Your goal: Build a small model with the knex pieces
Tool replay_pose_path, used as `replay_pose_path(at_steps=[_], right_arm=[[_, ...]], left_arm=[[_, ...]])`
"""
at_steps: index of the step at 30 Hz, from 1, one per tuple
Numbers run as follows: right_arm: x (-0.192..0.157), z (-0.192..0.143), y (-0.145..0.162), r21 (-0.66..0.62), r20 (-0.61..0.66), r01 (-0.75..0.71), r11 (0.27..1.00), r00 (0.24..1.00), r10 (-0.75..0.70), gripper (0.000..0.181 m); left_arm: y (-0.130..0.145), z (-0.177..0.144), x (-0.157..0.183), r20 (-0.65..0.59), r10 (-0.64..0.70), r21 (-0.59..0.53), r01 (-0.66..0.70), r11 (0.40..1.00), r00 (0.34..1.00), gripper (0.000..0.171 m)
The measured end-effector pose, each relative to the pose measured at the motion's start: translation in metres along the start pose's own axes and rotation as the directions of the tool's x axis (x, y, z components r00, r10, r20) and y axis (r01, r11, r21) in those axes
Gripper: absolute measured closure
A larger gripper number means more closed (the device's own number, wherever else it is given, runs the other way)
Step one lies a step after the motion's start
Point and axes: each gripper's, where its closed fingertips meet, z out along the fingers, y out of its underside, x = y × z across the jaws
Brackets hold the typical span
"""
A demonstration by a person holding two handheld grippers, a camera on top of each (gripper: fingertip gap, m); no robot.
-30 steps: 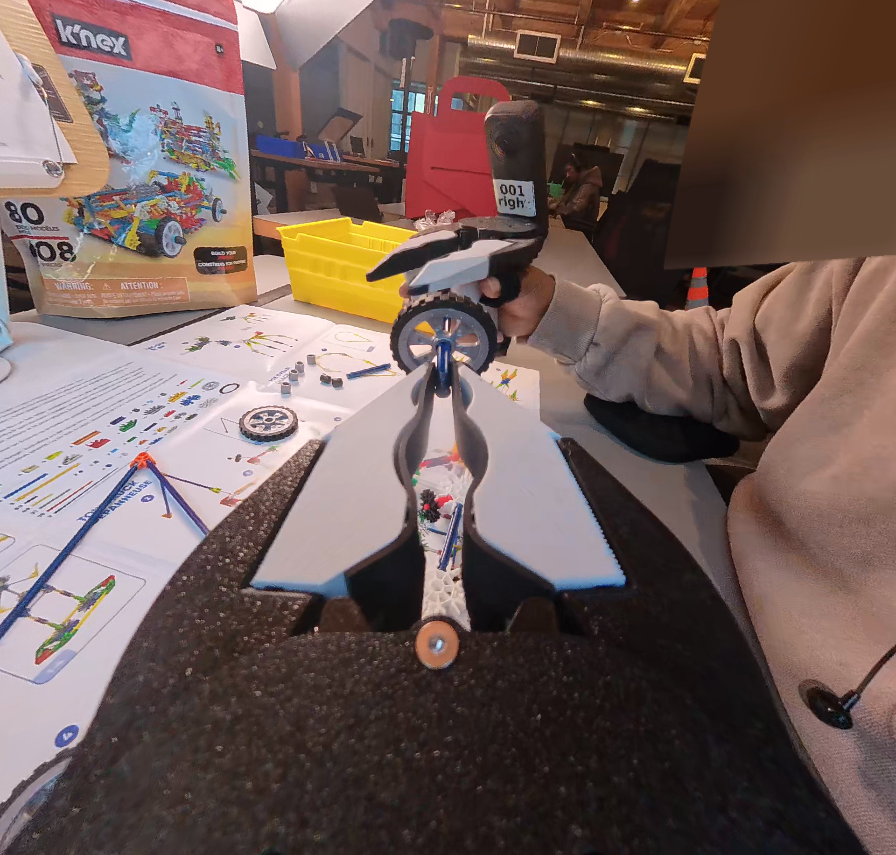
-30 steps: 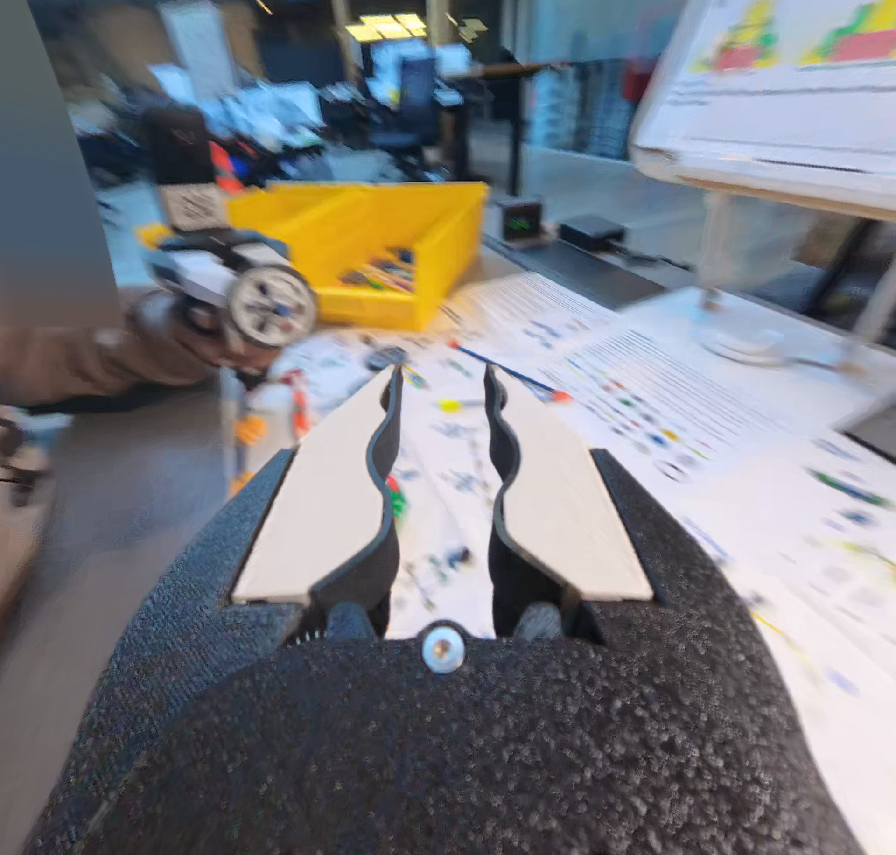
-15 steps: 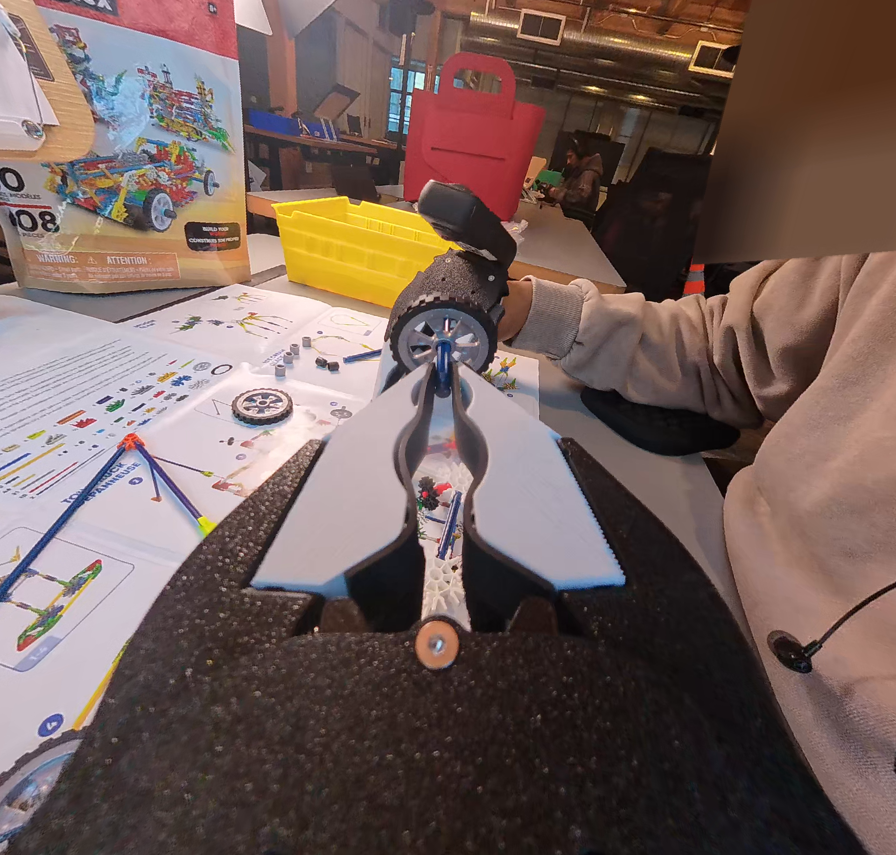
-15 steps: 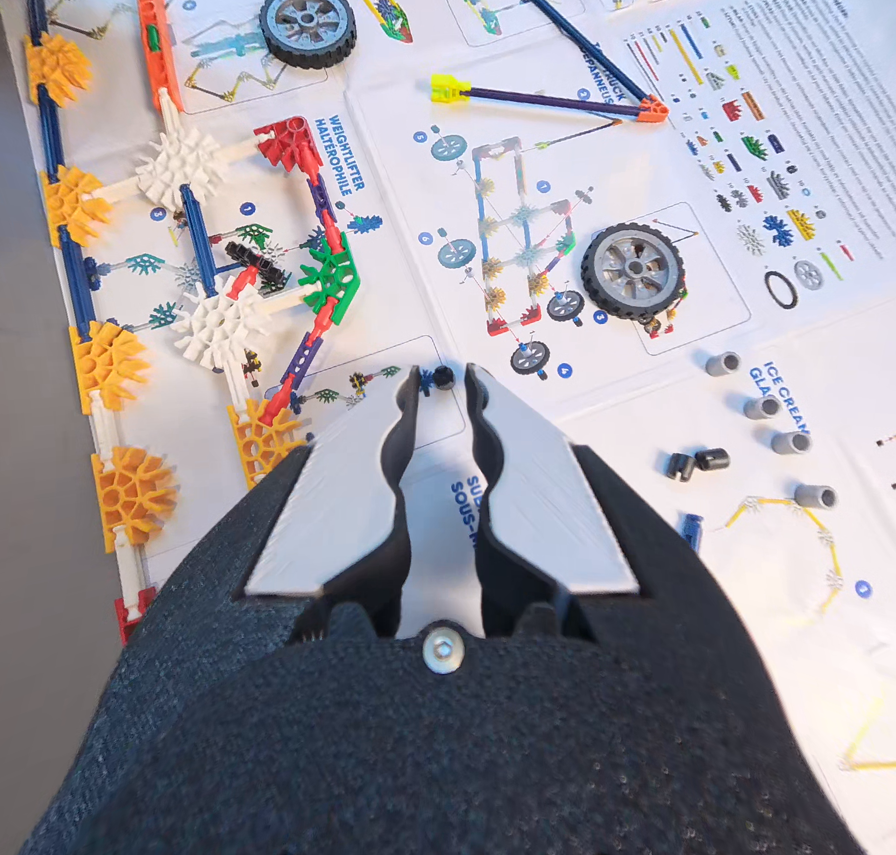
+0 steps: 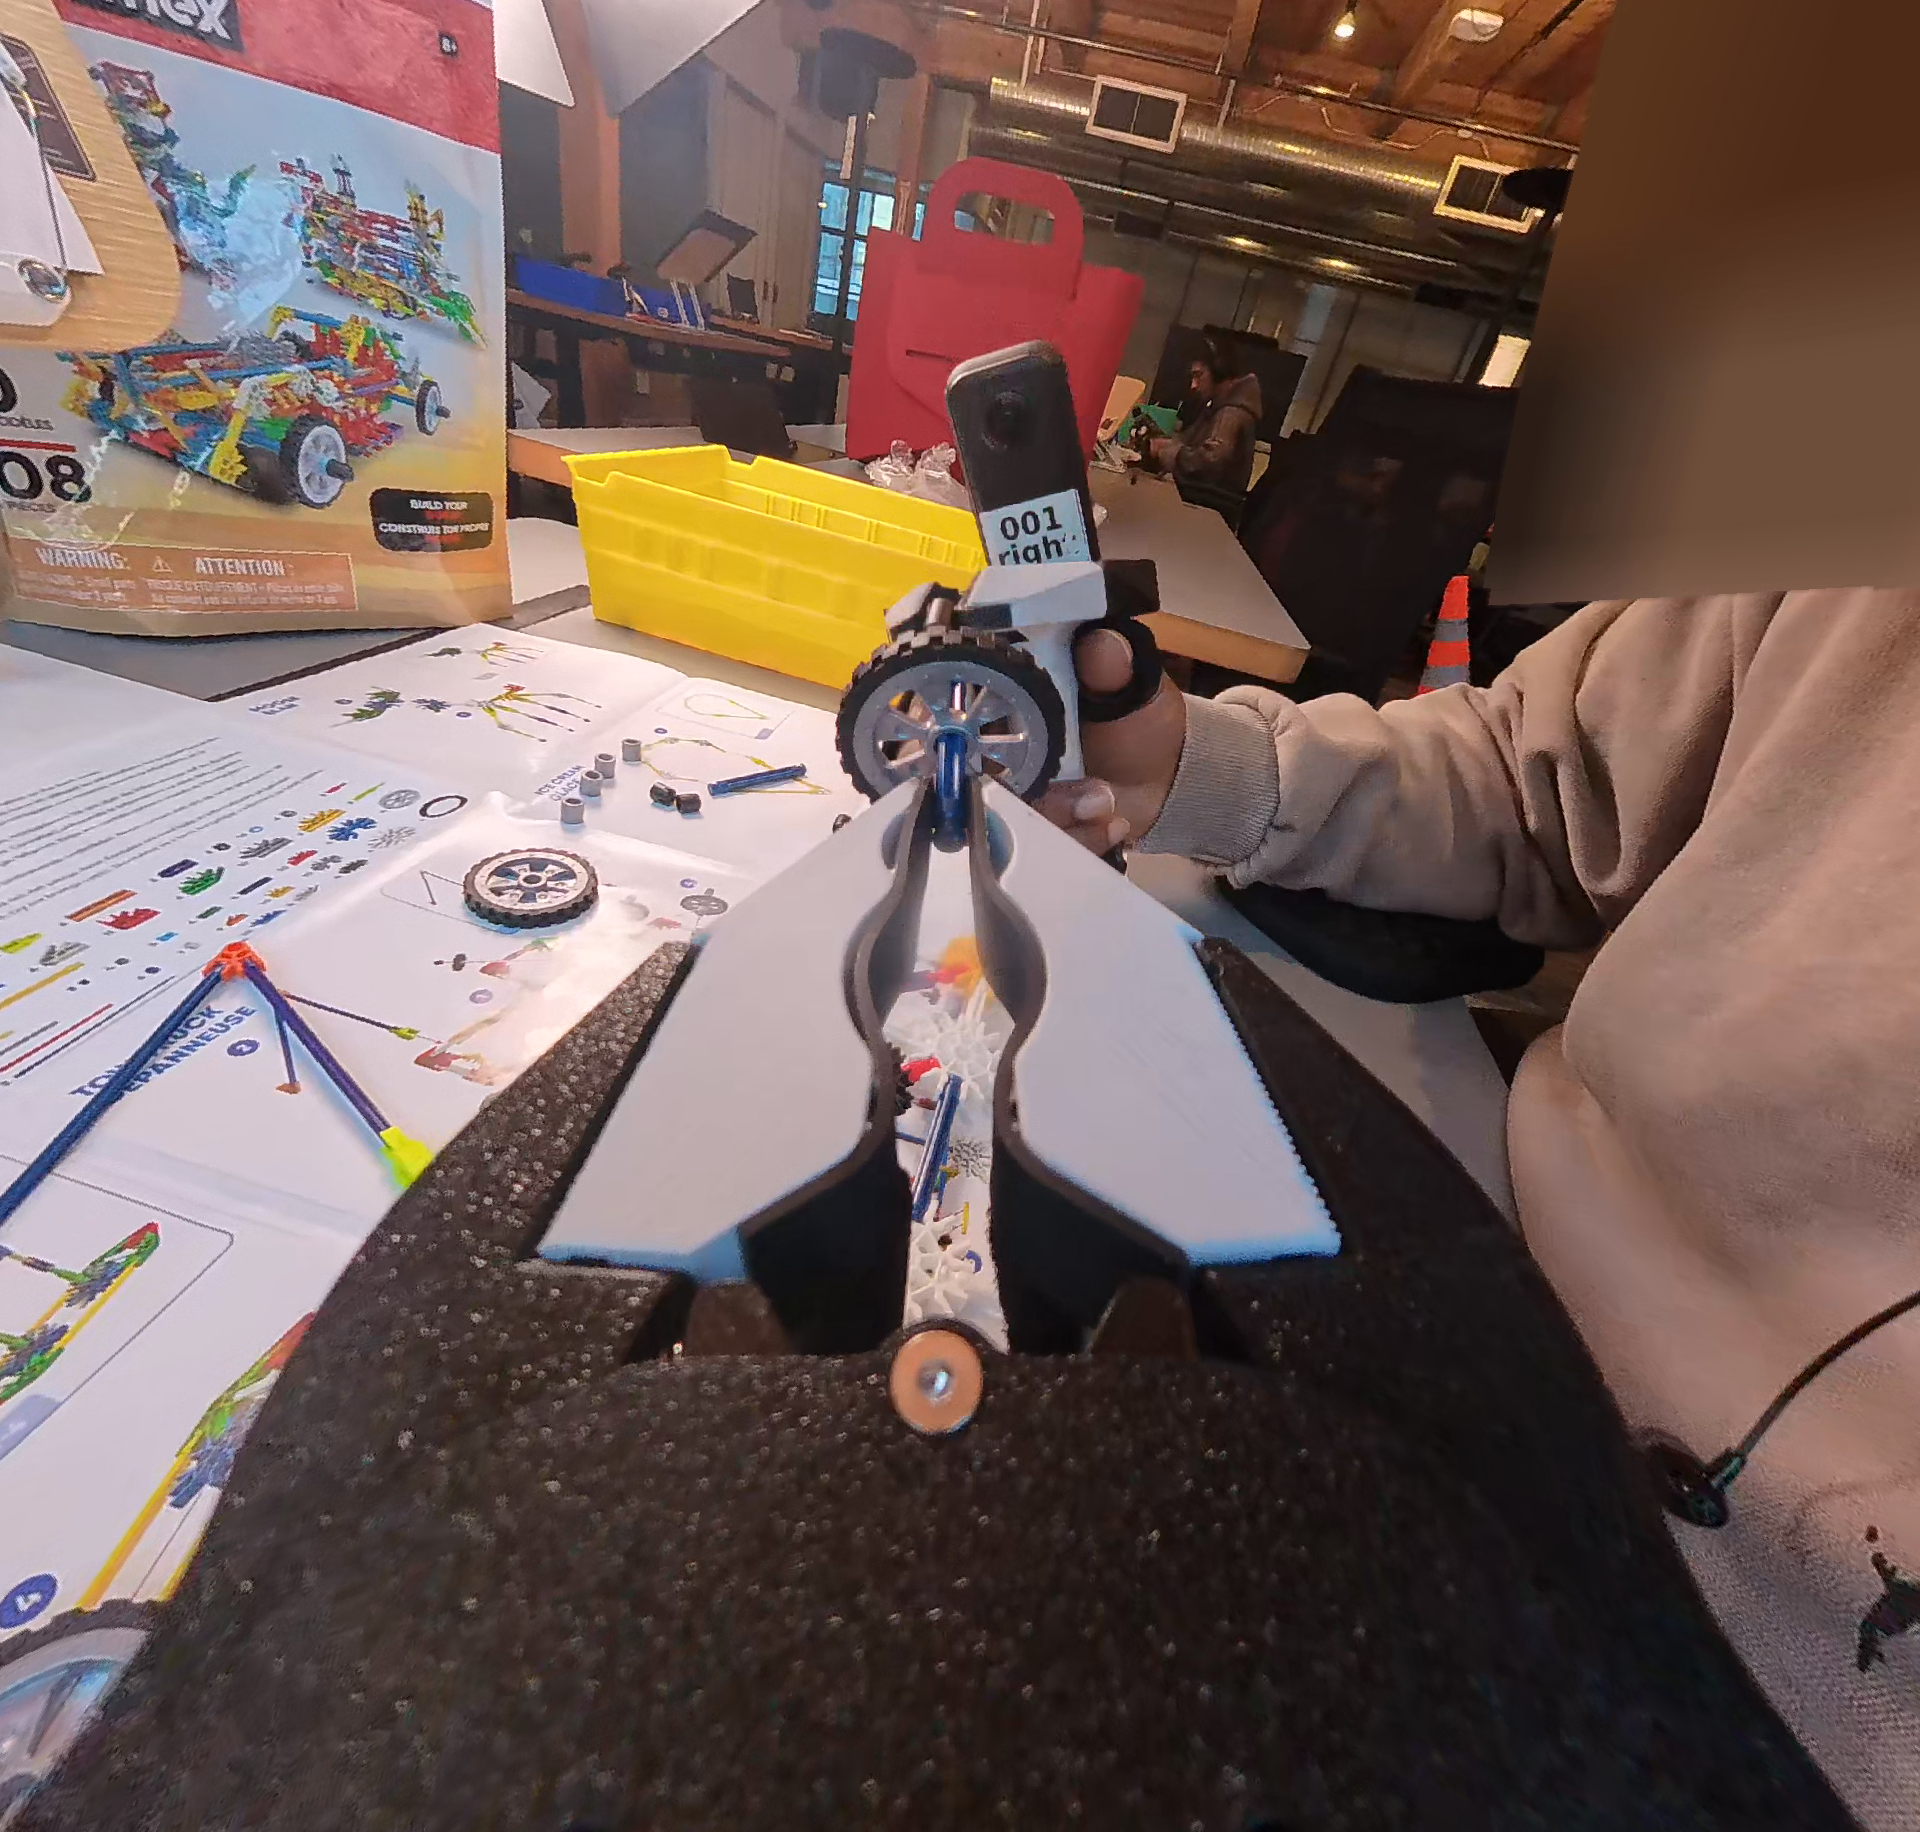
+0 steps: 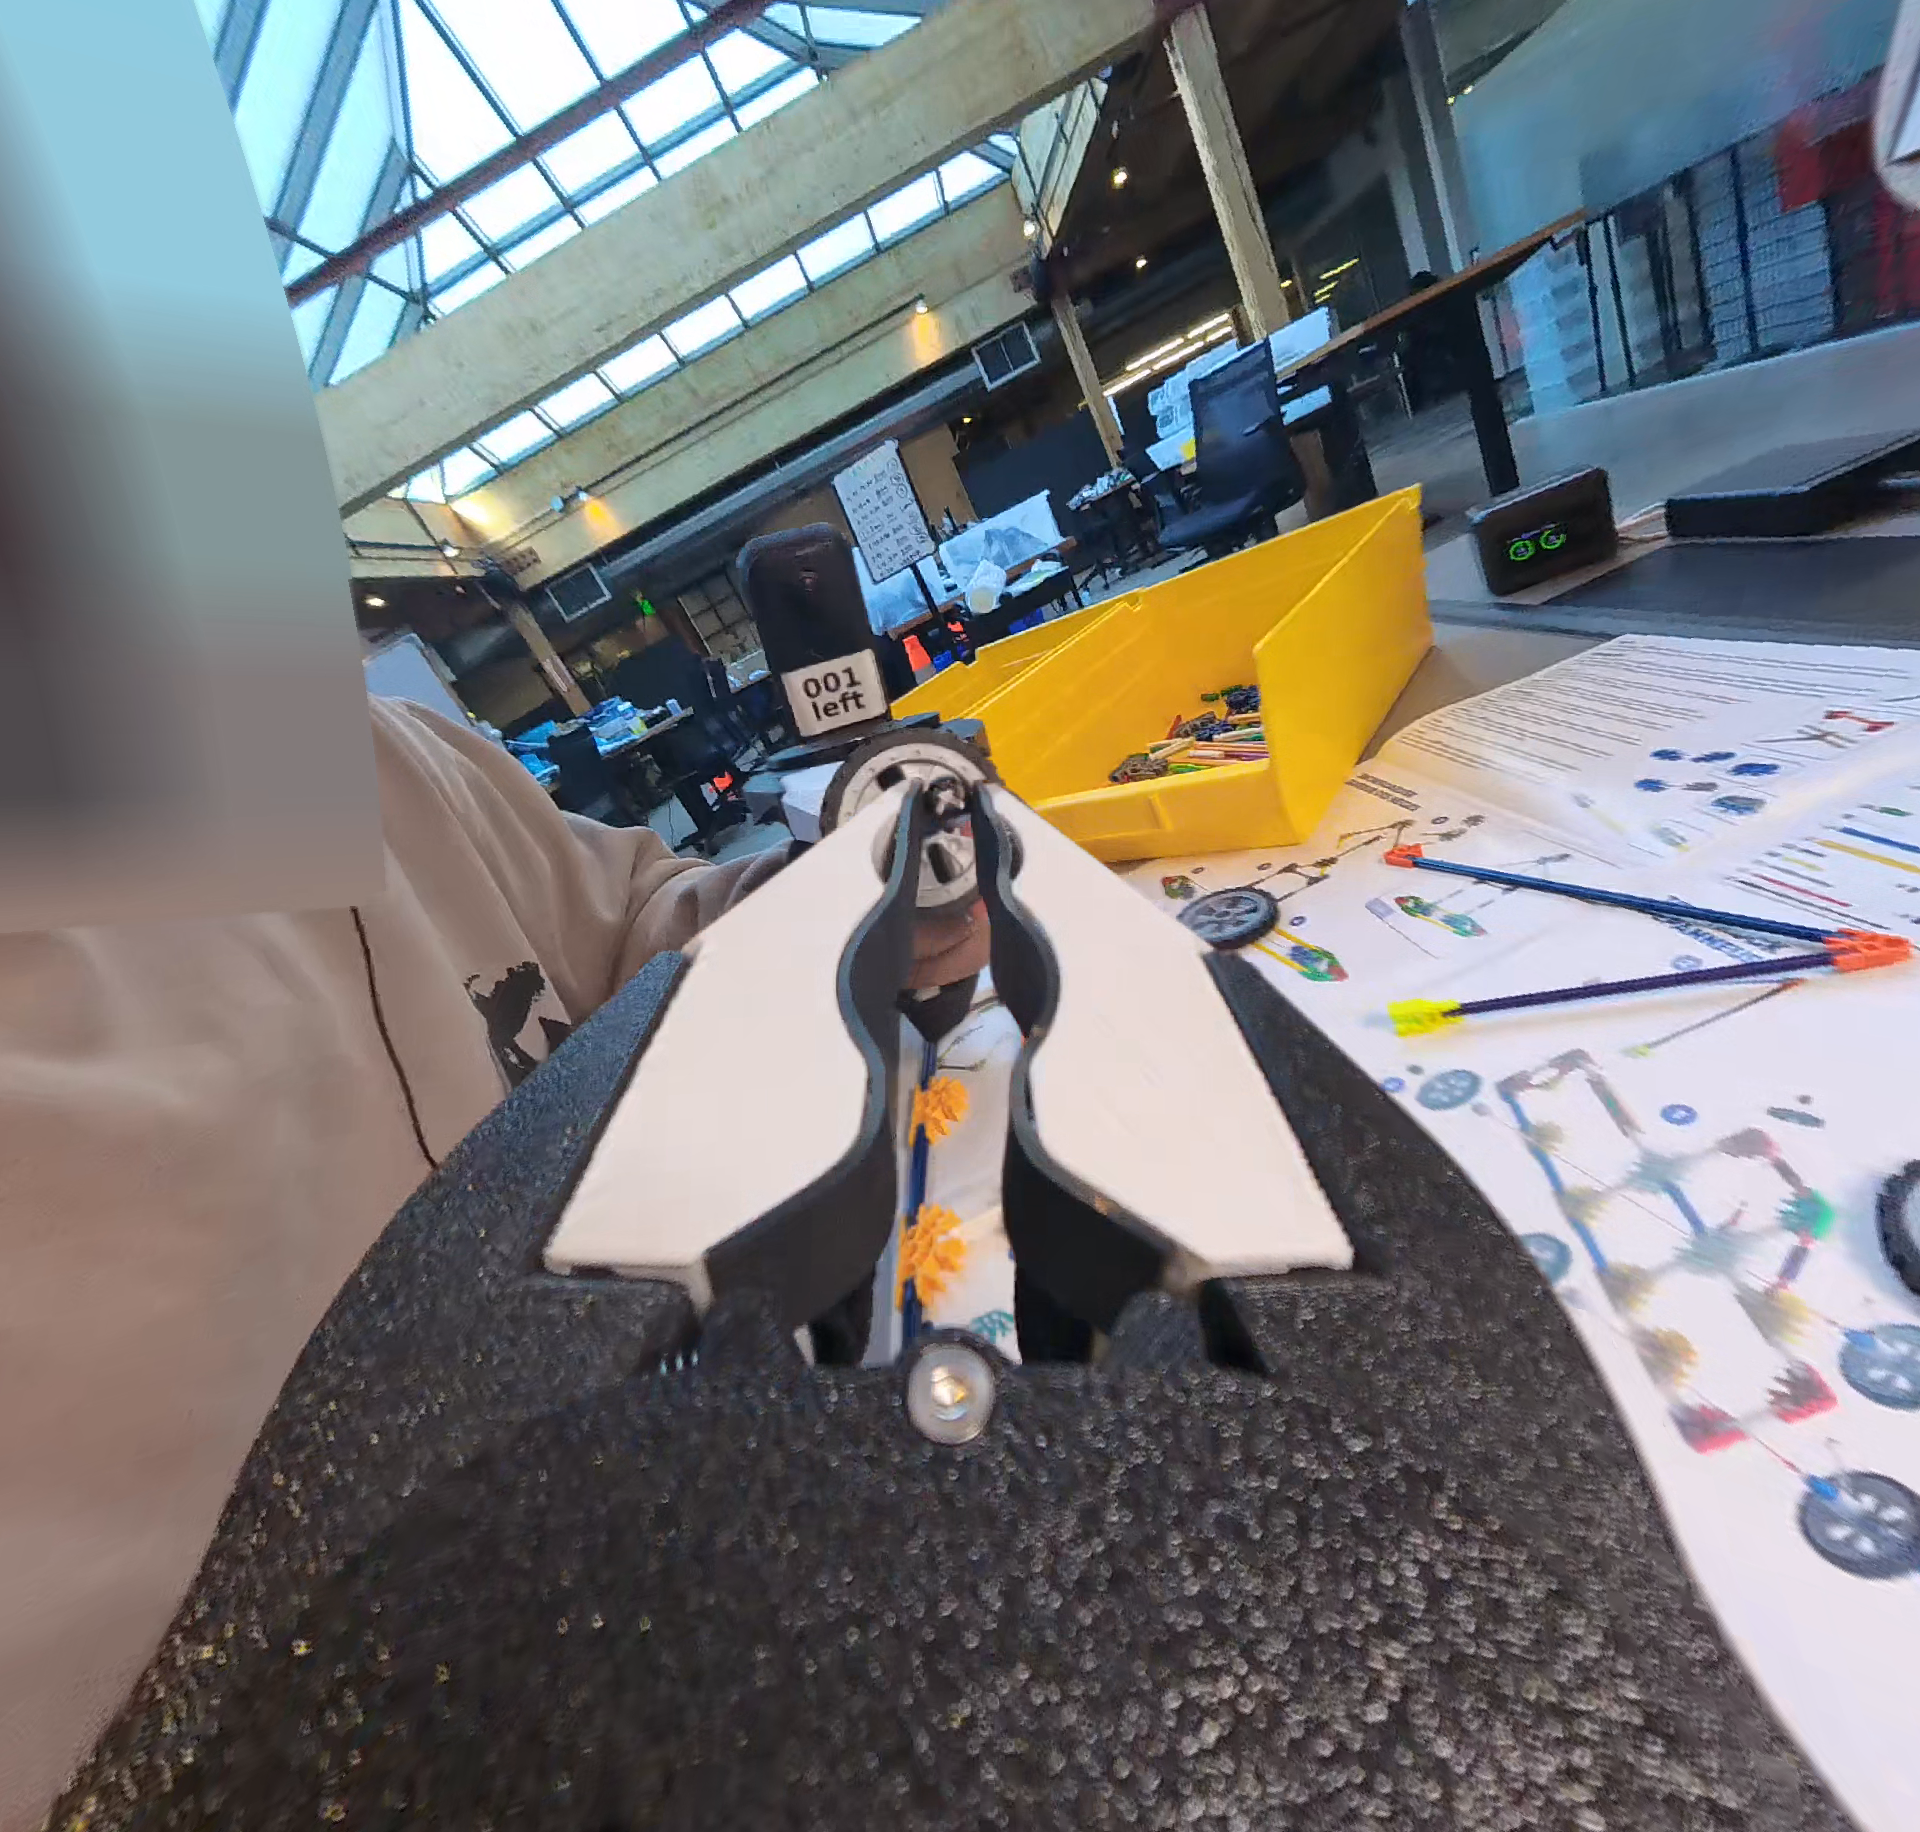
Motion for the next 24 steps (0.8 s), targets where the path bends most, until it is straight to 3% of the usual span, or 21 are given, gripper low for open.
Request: replay_pose_path(at_steps=[24], right_arm=[[-0.008,0.007,0.01,0.056,0.066,-0.081,0.995,0.995,0.077,0.174]], left_arm=[[0.004,0.001,-0.002,-0.025,-0.077,0.004,0.077,0.997,0.997,0.169]])
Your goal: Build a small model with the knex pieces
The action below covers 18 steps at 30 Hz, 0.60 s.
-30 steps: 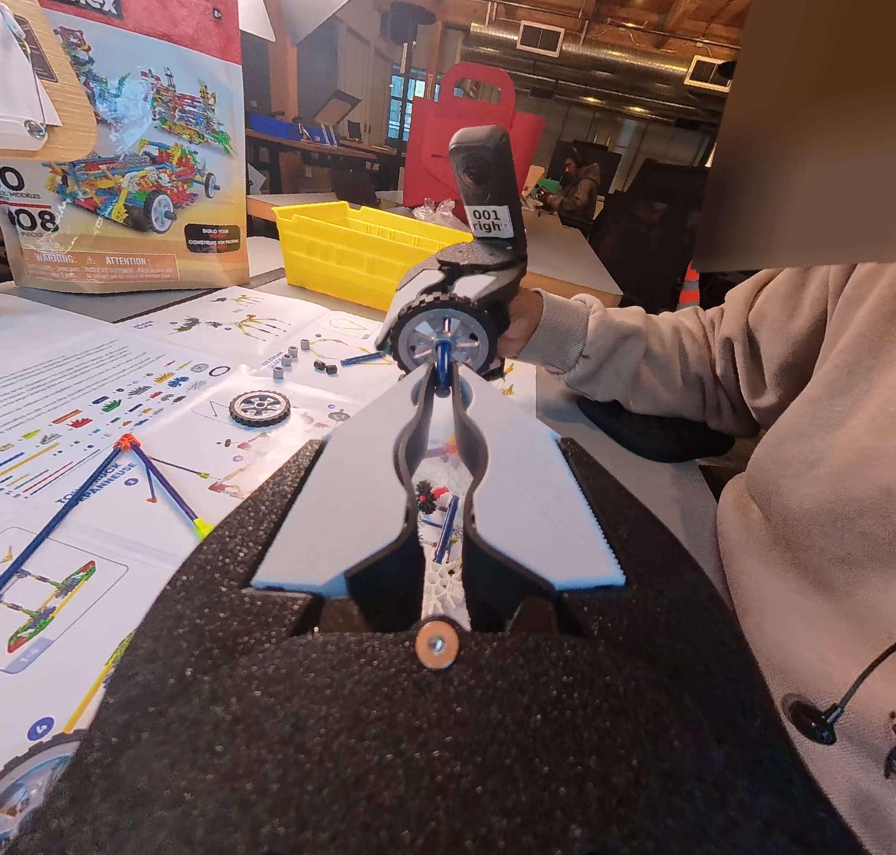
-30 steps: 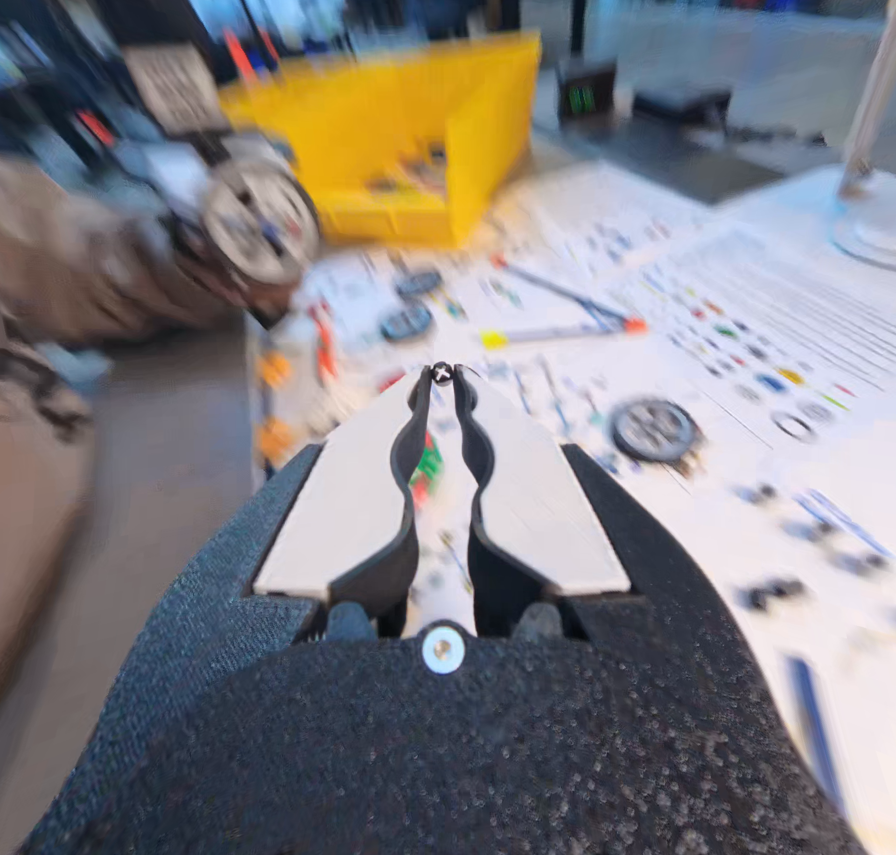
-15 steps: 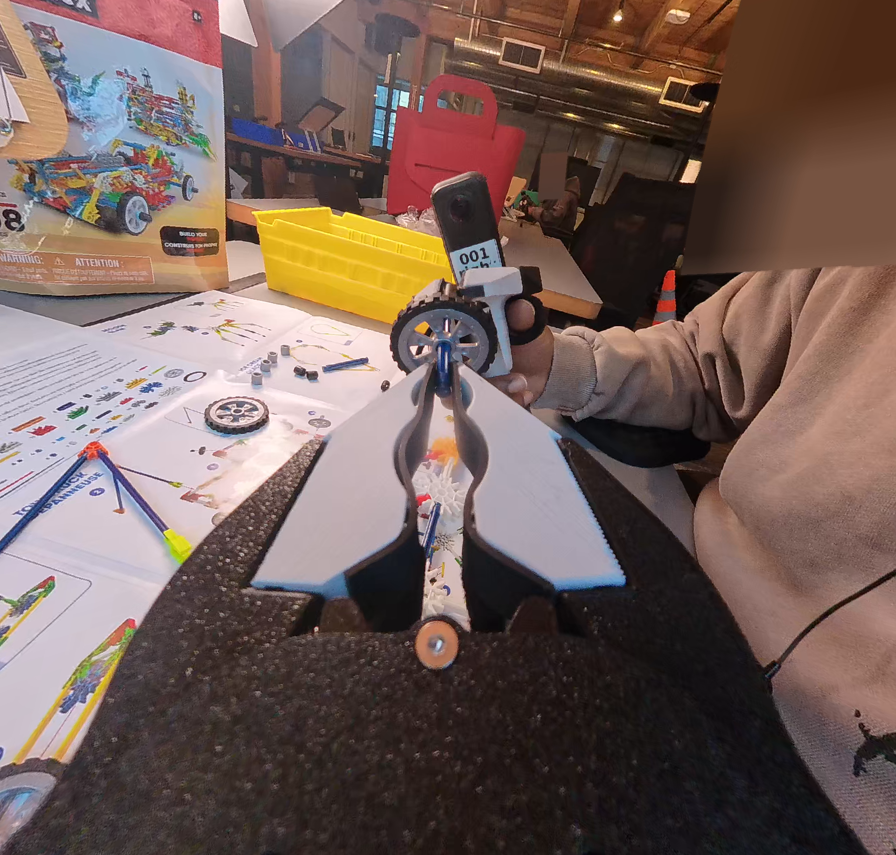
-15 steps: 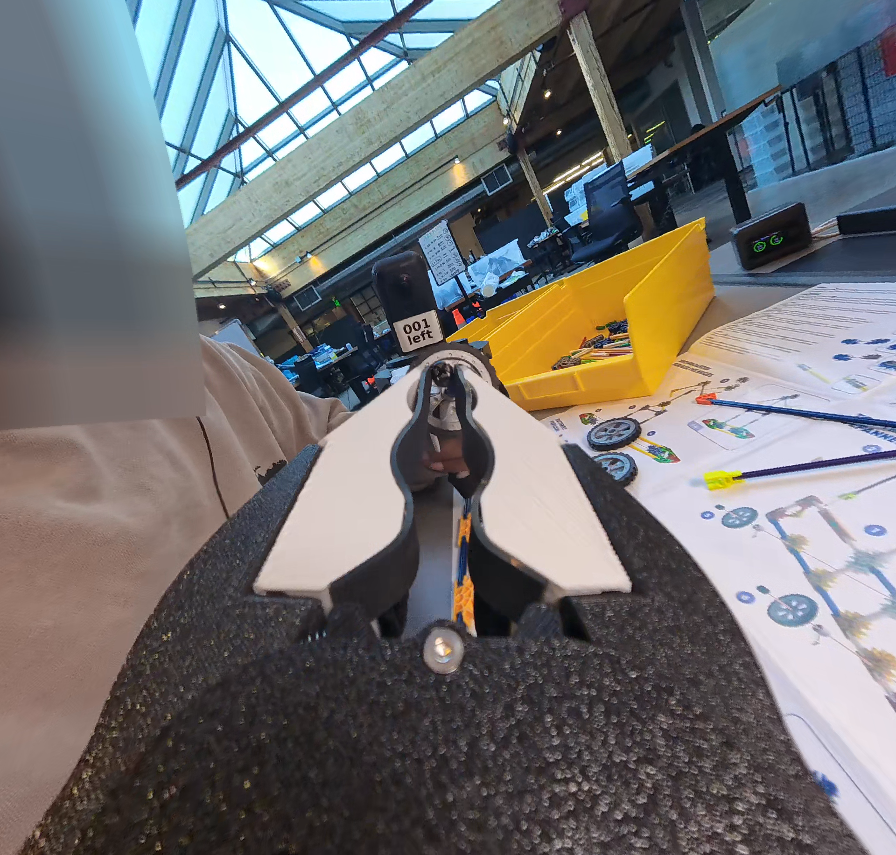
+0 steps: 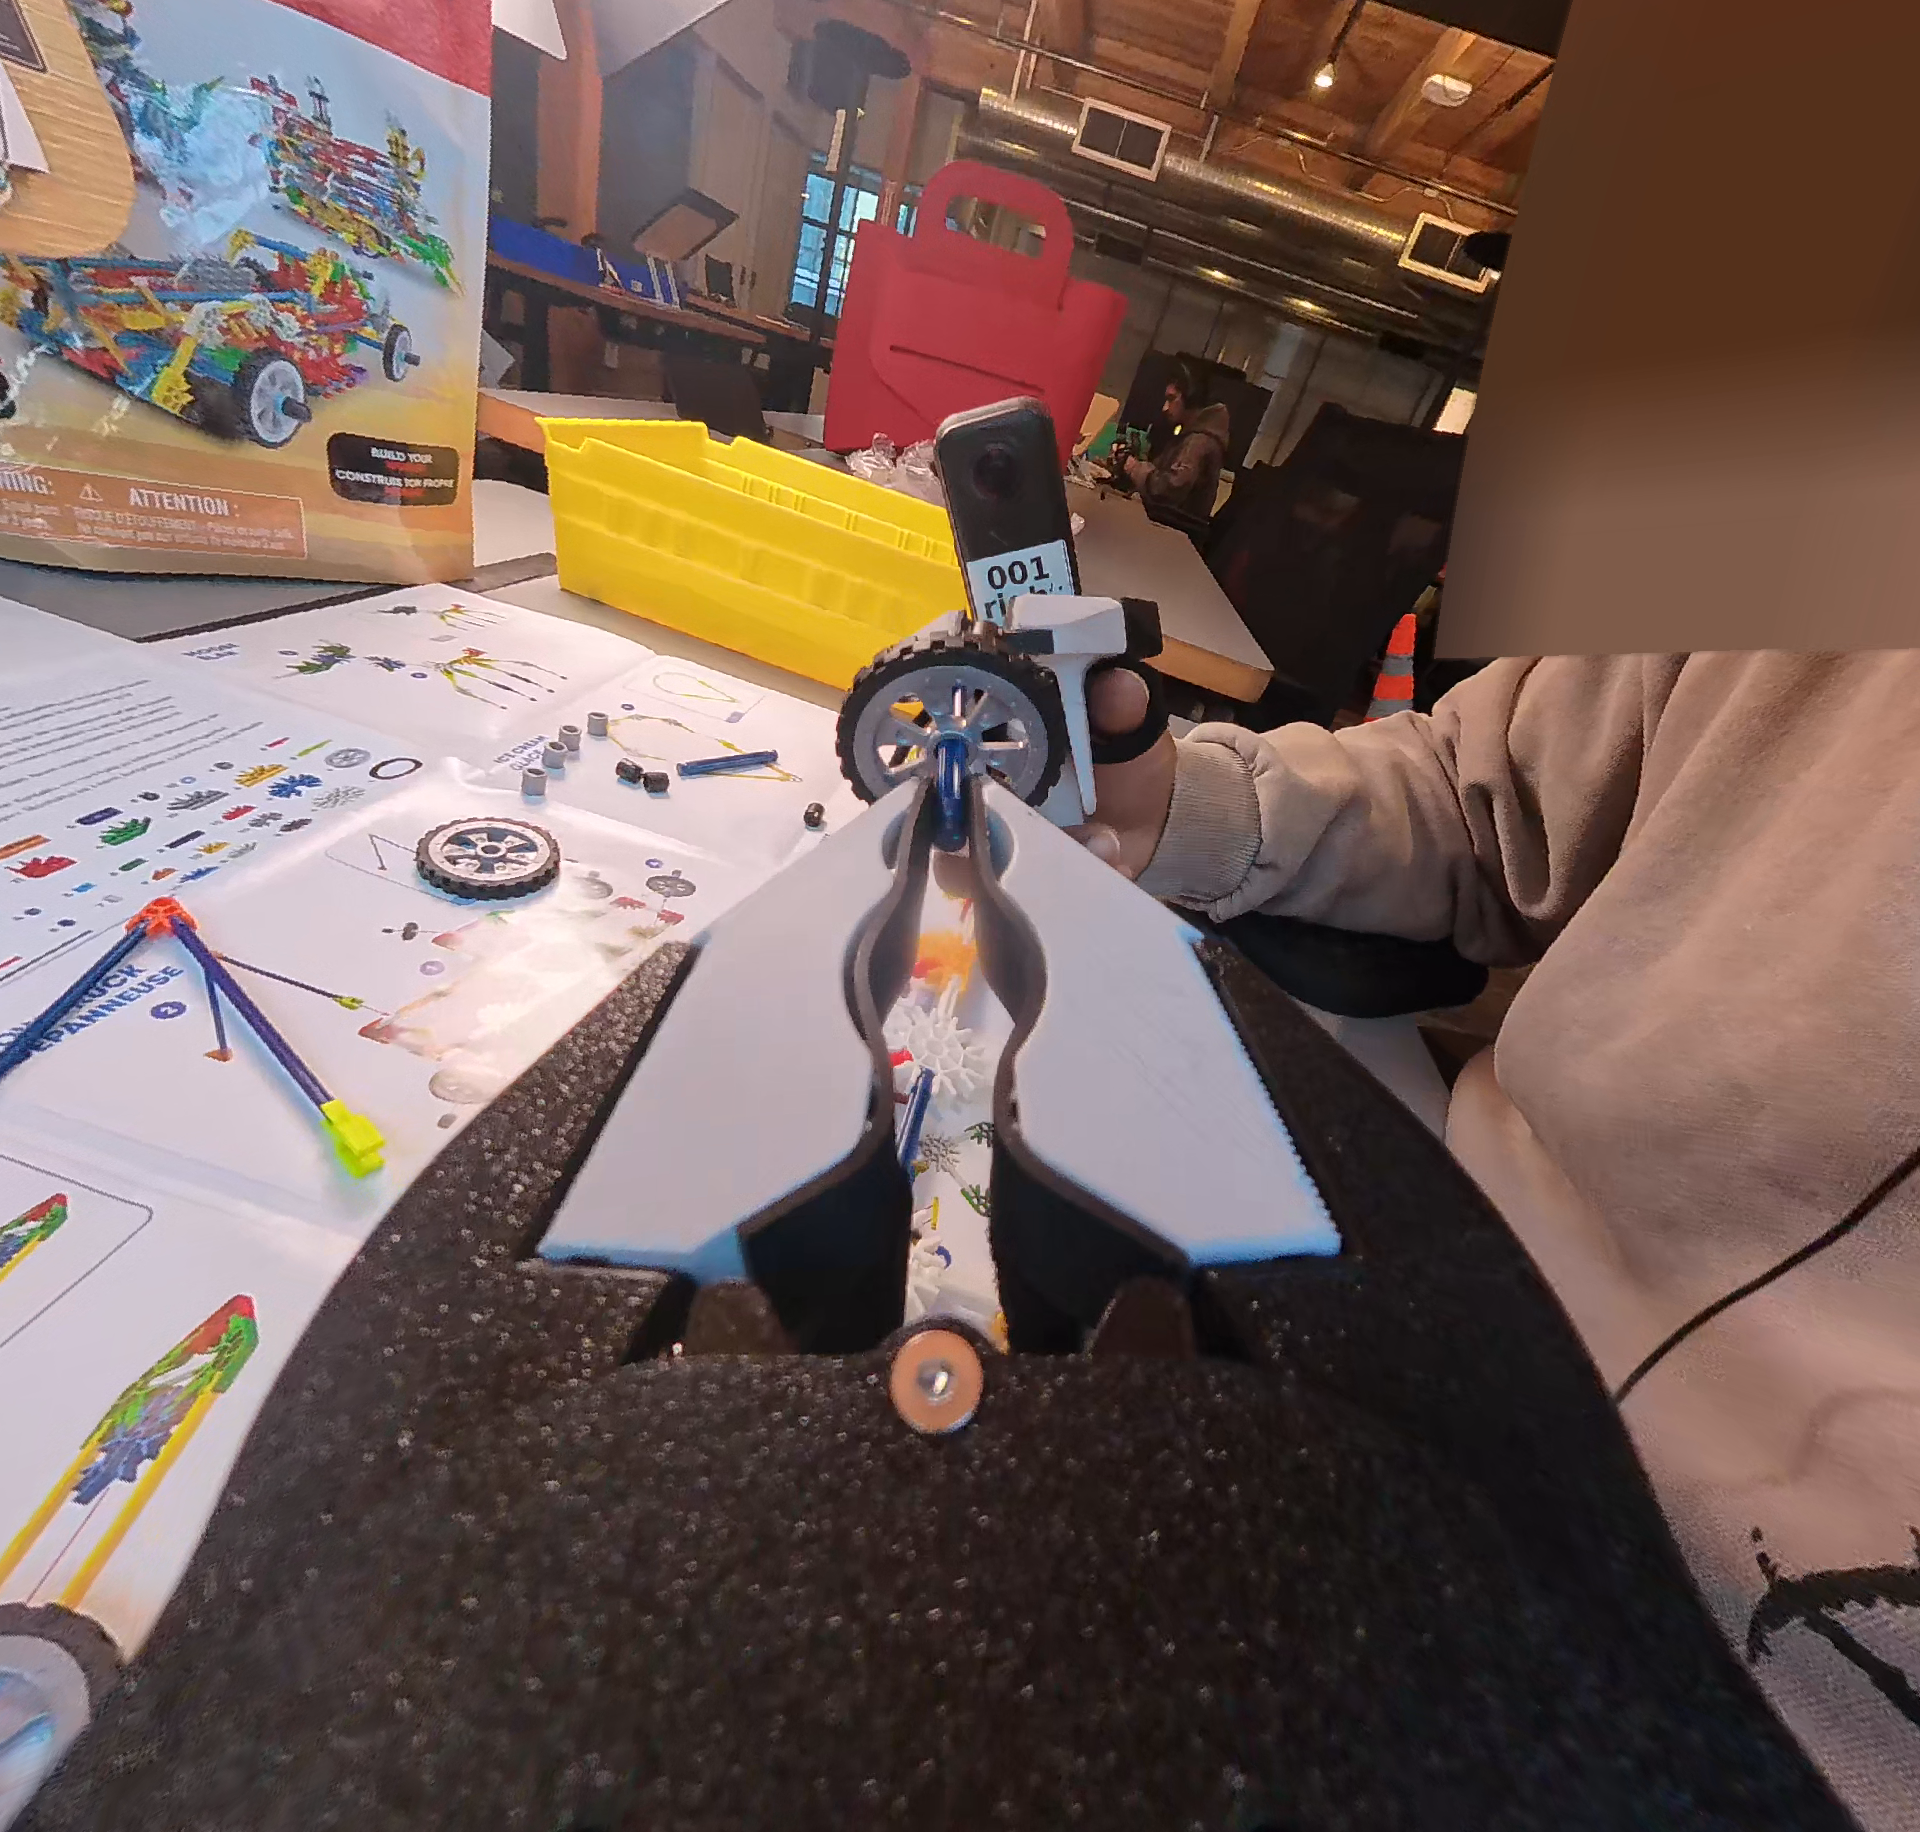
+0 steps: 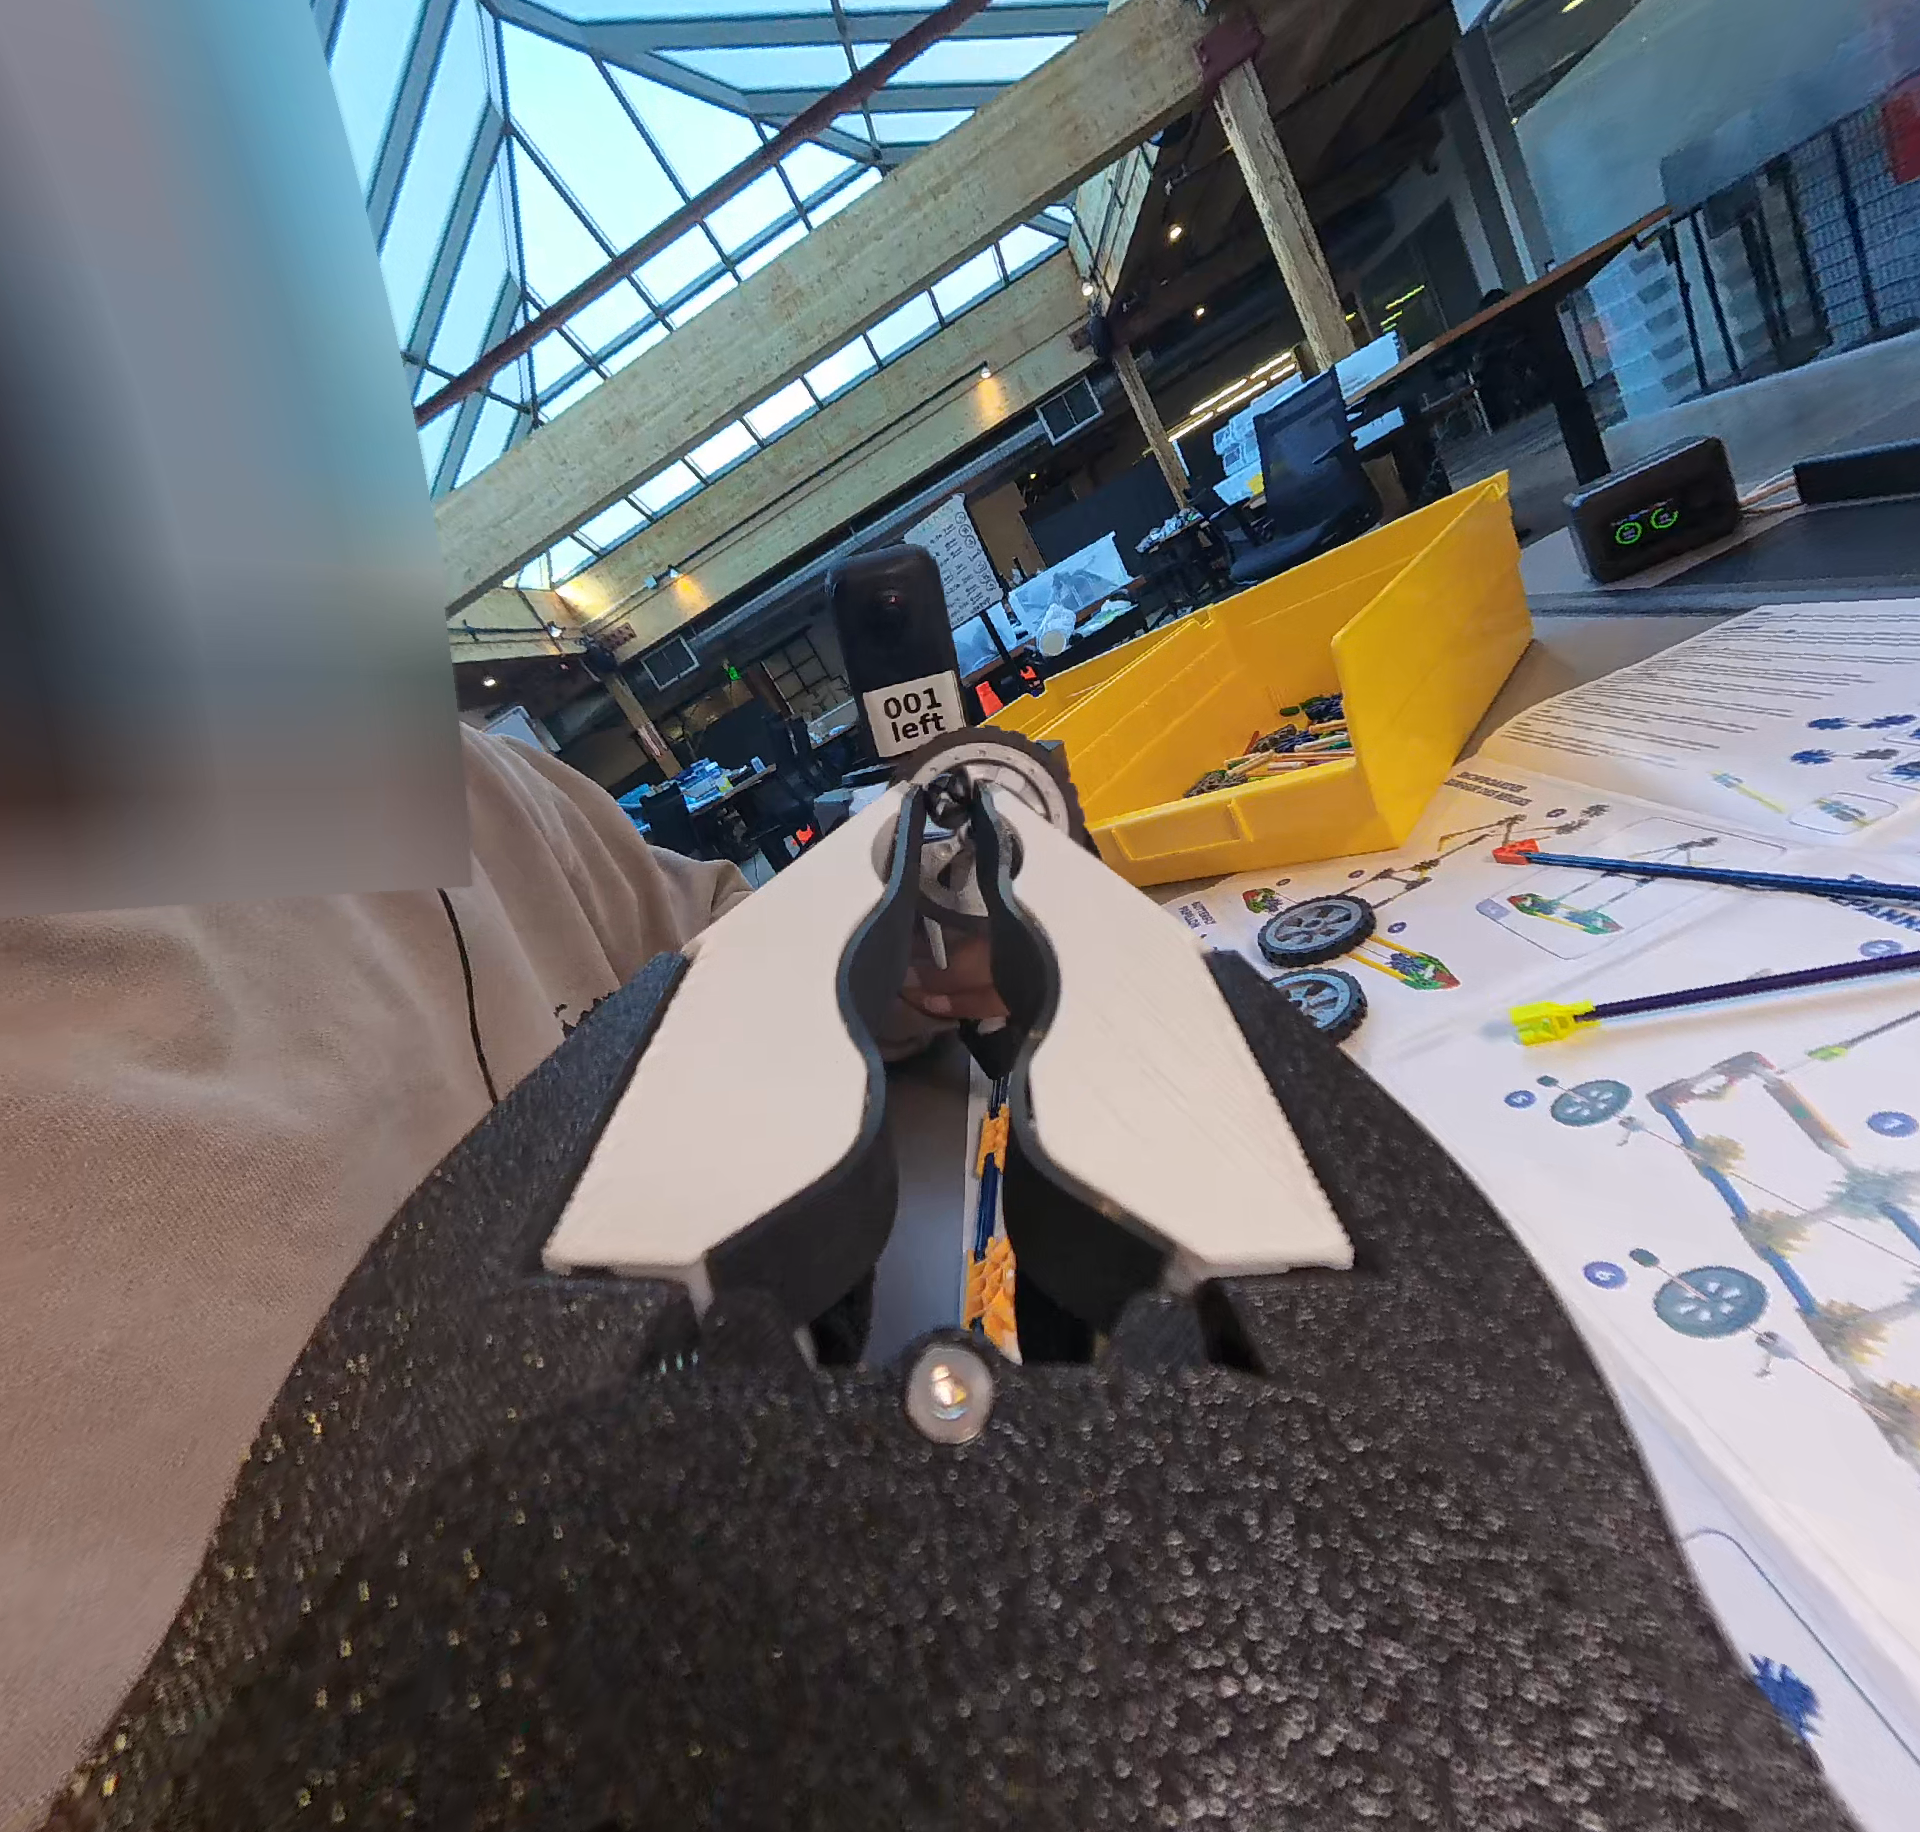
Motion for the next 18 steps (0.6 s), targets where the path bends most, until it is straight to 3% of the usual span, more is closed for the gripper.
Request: replay_pose_path(at_steps=[18], right_arm=[[0.0046,-0.0015,0.0042,-0.019,-0.01,-0.009,1.0,1.0,0.009,0.174]], left_arm=[[0.0044,0.0,-0.0024,-0.014,-0.046,-0.014,0.046,0.999,0.999,0.169]])
